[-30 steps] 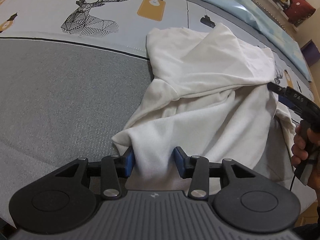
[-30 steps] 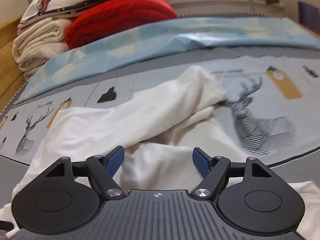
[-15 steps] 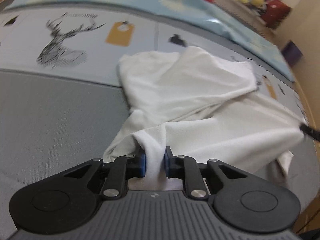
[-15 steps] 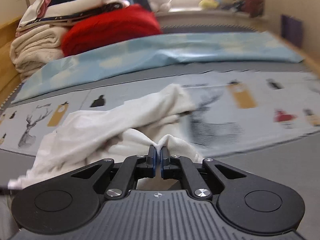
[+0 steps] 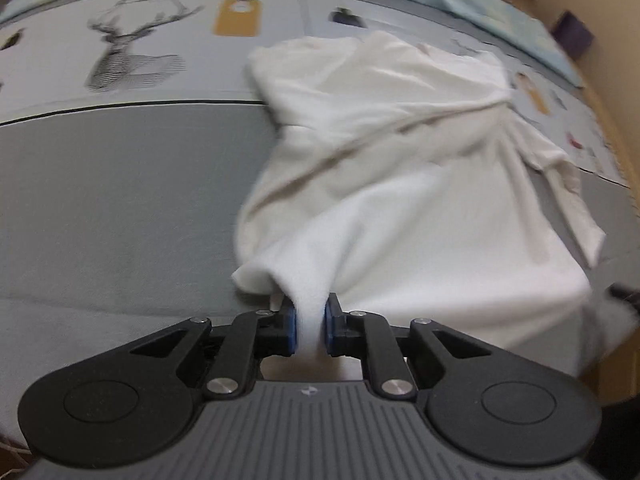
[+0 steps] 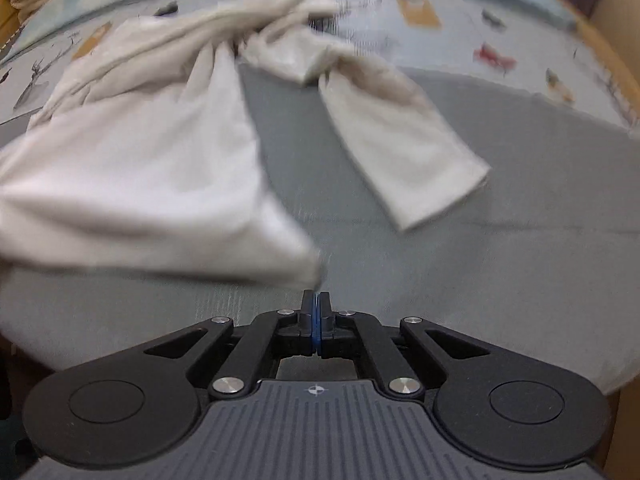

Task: Fold small clothes

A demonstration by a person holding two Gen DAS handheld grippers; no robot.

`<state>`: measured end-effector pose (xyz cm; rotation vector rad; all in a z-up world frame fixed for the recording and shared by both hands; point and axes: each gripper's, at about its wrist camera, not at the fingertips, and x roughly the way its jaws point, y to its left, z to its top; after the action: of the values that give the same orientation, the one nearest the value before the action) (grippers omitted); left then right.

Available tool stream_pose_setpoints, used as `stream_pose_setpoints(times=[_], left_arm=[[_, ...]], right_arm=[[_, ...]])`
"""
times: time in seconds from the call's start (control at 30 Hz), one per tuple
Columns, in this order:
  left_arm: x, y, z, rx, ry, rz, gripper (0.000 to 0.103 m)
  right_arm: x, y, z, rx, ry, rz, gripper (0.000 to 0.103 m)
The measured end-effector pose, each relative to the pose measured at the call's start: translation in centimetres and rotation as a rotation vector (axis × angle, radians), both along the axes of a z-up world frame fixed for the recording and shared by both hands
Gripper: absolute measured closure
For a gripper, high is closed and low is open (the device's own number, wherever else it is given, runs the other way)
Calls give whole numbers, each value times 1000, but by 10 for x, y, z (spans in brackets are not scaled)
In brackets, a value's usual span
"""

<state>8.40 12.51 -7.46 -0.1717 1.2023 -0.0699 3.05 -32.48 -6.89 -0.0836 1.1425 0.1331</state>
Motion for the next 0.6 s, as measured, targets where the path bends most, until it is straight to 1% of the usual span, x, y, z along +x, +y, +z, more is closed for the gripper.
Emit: stream_pose_setpoints(times=[0.03, 0.07, 0.1, 0.13, 0.17, 0.2, 0.23, 0.27, 0.33, 0.4, 0.5, 0.6], left_arm=[[1, 2, 3, 6, -25, 19, 84], [2, 4, 7, 12, -56, 41, 79], [4, 5, 11, 18, -84, 66, 74], [6, 5, 16, 29, -117, 99, 73], [8, 4, 19, 42, -145, 125, 73], [12, 2, 24, 62, -179, 148, 73], [14, -4, 28, 82, -214, 163, 73], [17, -10, 33, 92, -249, 167, 73], [26, -28, 40, 74, -305, 136, 73], [35, -47, 44, 40, -335, 86, 73], [64, -80, 46, 28, -345, -7, 73], [94, -119, 46, 1, -376, -105, 73]], right_arm=[[1, 0, 9, 30, -76, 5, 101], [3, -1, 16, 65, -128, -6, 100], [7, -2, 22, 110, -170, -27, 91], [12, -3, 28, 171, -206, -53, 85], [19, -3, 30, 229, -226, -69, 72], [26, 0, 30, 267, -231, -75, 66], [36, 7, 26, 290, -221, -70, 66], [44, 14, 21, 292, -203, -61, 66], [59, 32, 8, 266, -155, -30, 66], [73, 53, -6, 224, -110, 7, 66], [88, 68, -25, 164, -53, 24, 66], [98, 73, -37, 166, -27, 26, 66]])
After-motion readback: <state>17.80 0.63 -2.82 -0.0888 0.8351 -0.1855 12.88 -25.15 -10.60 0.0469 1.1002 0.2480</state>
